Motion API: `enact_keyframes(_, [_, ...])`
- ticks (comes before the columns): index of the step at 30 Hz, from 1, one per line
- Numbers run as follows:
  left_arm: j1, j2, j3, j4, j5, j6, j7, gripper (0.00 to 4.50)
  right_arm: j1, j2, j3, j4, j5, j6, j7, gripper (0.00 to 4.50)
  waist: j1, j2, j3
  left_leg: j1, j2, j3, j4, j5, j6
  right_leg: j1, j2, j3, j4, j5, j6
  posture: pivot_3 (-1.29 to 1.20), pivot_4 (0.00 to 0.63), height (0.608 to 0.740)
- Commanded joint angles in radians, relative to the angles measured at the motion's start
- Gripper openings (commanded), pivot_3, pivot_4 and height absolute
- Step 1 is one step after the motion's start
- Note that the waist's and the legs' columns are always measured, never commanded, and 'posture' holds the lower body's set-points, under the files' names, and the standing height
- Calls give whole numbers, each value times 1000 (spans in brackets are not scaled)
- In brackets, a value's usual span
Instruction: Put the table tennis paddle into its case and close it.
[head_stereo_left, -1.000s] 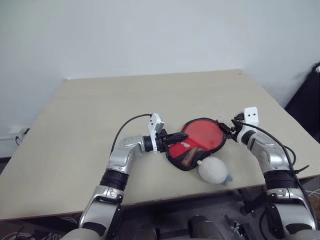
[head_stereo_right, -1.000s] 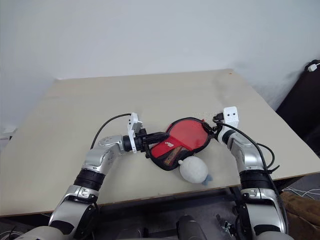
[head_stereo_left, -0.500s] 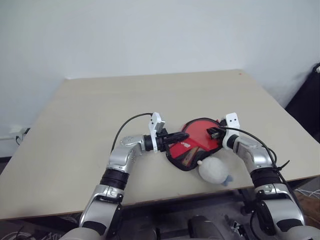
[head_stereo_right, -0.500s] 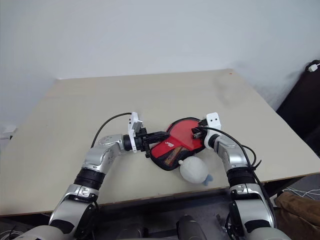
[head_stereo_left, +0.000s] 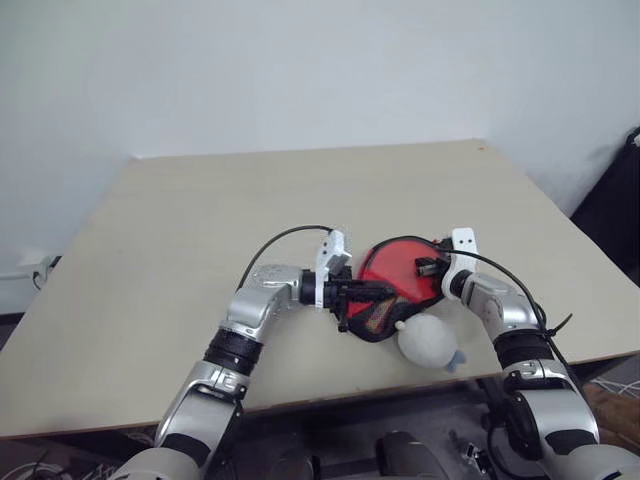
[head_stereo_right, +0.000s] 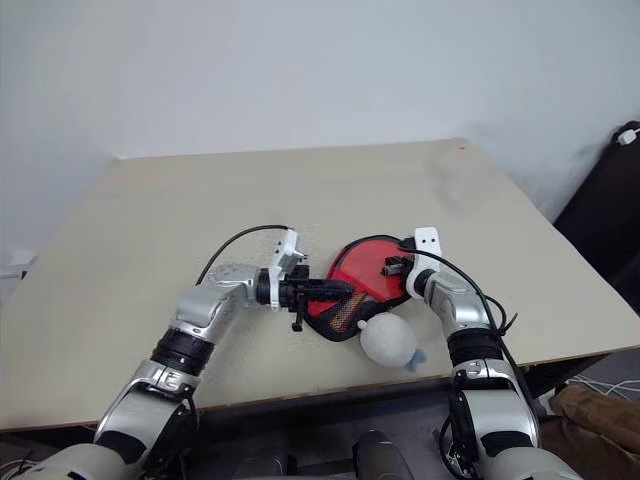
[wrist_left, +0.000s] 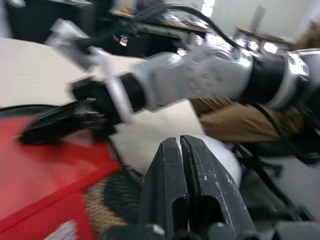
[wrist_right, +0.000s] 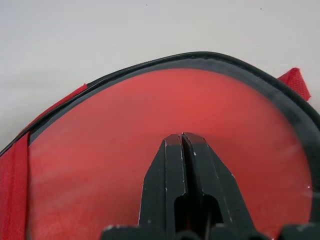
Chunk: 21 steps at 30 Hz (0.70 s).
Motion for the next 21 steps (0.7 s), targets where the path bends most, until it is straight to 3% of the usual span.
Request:
enact_keyframes(1, [-51, 7, -69, 0, 49, -62, -64, 1027, -21, 2, -18, 9, -3, -6, -18, 0, 0, 0, 0, 0, 0, 0, 0, 0, 0, 0, 0, 0, 0, 0, 0, 0, 0, 740])
enact_keyframes(14, [-141, -78, -126, 174, 163, -226, -69, 4408, 2, 24, -22, -14, -2, -7, -40, 0, -3, 0, 0, 0, 0, 0, 0, 0, 0, 0, 0, 0, 0, 0, 0, 0, 0, 740])
enact_keyframes(21, [-160, -113, -144, 233, 200, -232, -75, 4459, 3, 30, -23, -9, -3, -10, -43, 0, -3, 0, 0, 0, 0, 0, 0, 0, 0, 0, 0, 0, 0, 0, 0, 0, 0, 740])
